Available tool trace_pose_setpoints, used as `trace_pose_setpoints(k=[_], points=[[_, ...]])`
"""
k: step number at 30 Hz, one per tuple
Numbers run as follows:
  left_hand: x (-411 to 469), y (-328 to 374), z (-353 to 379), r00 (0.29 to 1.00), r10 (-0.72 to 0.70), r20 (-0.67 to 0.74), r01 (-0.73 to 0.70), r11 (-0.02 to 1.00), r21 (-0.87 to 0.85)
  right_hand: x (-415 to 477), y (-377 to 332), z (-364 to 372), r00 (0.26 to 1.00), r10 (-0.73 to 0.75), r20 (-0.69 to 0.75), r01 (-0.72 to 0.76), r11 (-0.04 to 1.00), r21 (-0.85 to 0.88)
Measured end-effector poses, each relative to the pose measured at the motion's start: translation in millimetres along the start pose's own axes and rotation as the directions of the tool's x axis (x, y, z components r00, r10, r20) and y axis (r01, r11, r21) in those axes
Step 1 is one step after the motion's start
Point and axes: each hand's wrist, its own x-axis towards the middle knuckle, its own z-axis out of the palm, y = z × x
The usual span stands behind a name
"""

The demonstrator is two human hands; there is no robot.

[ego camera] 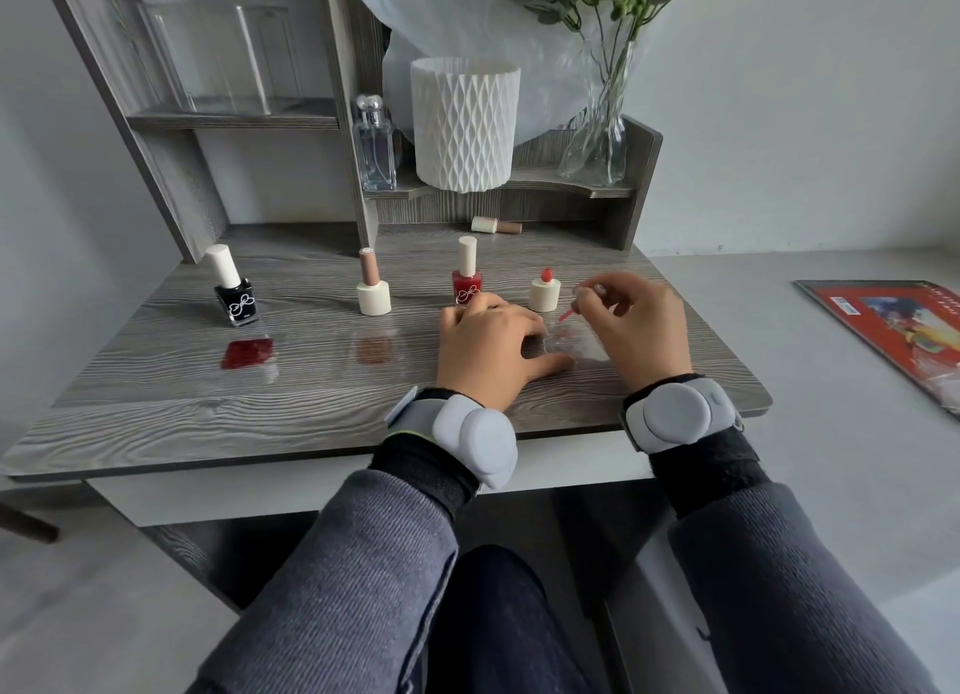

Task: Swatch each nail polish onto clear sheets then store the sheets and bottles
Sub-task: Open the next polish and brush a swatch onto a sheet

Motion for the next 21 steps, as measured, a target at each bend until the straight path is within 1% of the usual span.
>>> trace_pose_setpoints(k=[5, 8, 11, 13, 15, 17, 19, 21], points=[[-0.1, -0.3, 0.5, 1.0, 0.005, -0.004, -0.005, 1.0, 0.002, 0.1, 0.6, 2.0, 0.991, 0.004, 0.13, 0.002, 0.999, -0.046], [0.1, -1.0, 0.9, 1.0, 0.008, -0.01, -0.008, 1.0, 0.003, 0.4, 1.5, 3.0, 0.987, 0.01, 0.158, 0.006, 0.995, -0.1], [0.2, -1.0, 1.5, 1.0, 0.004, -0.009, -0.004, 1.0, -0.007, -0.1, 3.1, 3.1, 0.993, 0.044, 0.113, -0.028, 0.989, -0.144], [0.3, -1.3, 1.7, 1.0, 0.004, -0.01, -0.005, 1.0, -0.008, -0.4, 1.8, 2.7, 0.996, 0.064, 0.061, -0.055, 0.989, -0.137], [0.6, -1.7, 2.4, 1.0, 0.003, -0.011, -0.003, 1.0, -0.005, 0.2, 0.3, 1.1, 0.997, 0.072, -0.025, -0.074, 0.995, -0.067], [1.1, -2.3, 3.1, 1.0, -0.004, -0.009, 0.004, 1.0, -0.009, 0.8, 0.1, -0.8, 0.993, 0.057, -0.099, -0.058, 0.998, 0.001], [1.1, -2.1, 3.1, 1.0, -0.005, -0.01, 0.005, 1.0, -0.014, 0.5, -0.3, -1.2, 0.995, 0.032, -0.099, -0.03, 0.999, 0.021], [0.9, -1.4, 2.7, 1.0, -0.002, -0.01, 0.002, 1.0, -0.015, 0.2, -0.6, -0.2, 1.0, 0.005, -0.029, -0.005, 1.0, 0.003]])
